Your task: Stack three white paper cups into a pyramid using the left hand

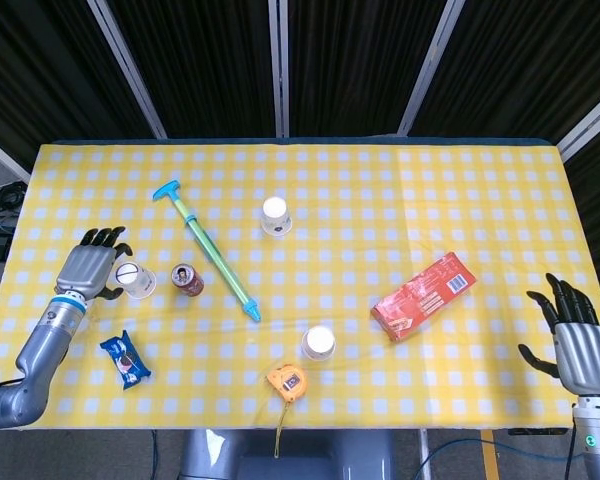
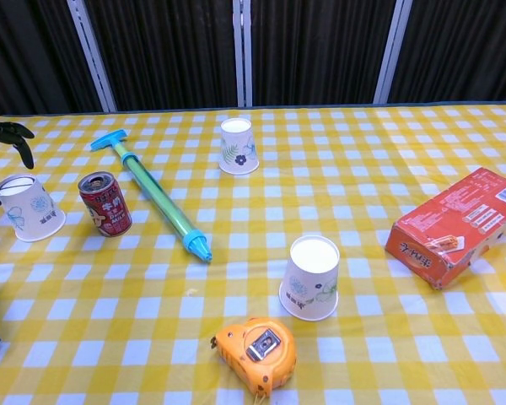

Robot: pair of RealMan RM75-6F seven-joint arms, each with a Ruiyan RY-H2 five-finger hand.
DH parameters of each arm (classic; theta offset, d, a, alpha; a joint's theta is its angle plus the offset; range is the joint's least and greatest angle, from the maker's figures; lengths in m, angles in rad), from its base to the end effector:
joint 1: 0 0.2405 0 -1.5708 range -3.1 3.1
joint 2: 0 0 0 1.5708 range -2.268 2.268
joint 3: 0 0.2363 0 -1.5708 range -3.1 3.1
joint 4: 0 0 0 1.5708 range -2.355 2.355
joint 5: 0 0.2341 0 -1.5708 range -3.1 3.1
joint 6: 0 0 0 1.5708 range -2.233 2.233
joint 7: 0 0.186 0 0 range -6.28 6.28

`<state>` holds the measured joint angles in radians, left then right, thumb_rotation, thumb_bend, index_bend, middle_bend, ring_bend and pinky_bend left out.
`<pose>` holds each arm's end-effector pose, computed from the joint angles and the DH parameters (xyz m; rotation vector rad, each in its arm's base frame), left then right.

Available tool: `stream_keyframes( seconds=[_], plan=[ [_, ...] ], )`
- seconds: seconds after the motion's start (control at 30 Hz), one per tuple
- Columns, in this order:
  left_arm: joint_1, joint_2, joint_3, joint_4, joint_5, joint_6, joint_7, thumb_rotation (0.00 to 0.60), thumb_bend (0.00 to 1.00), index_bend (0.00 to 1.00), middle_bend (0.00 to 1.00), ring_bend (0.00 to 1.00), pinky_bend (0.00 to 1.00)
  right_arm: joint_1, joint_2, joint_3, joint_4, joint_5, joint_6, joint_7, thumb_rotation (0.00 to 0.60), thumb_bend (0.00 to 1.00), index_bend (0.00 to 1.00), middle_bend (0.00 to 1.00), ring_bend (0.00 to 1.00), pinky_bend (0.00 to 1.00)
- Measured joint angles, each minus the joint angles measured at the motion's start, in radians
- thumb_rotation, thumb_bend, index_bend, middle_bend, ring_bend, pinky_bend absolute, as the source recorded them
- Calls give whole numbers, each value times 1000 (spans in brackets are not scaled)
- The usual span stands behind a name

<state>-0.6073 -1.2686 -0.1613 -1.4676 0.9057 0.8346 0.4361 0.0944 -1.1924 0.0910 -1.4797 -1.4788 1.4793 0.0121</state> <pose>-0.2673 0.3842 0.0354 -1.6782 -0.9914 -0.4959 -0.3208 -0.2376 0.1281 1.3524 -0.8474 0.8921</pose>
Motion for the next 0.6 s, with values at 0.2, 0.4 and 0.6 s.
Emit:
stream_keyframes(
  seconds=[0.2,0.4,0.6],
  plan=[
    [-11,-26,18,24,-29,8,12,600,316,426,0,0,0,-2,3,2,0,3,3,8,600,94,236,0,0,122],
    [-11,-30,25,20,-30,38,2,600,337,443,0,0,0,-5,5,1,-3,-2,12,9,600,94,237,0,0,122],
    [-2,-4,21,-22,-1,75,-24,600,336,450,0,0,0,-9,9,-1,-11,-10,21,9,600,94,237,0,0,122]
  ],
)
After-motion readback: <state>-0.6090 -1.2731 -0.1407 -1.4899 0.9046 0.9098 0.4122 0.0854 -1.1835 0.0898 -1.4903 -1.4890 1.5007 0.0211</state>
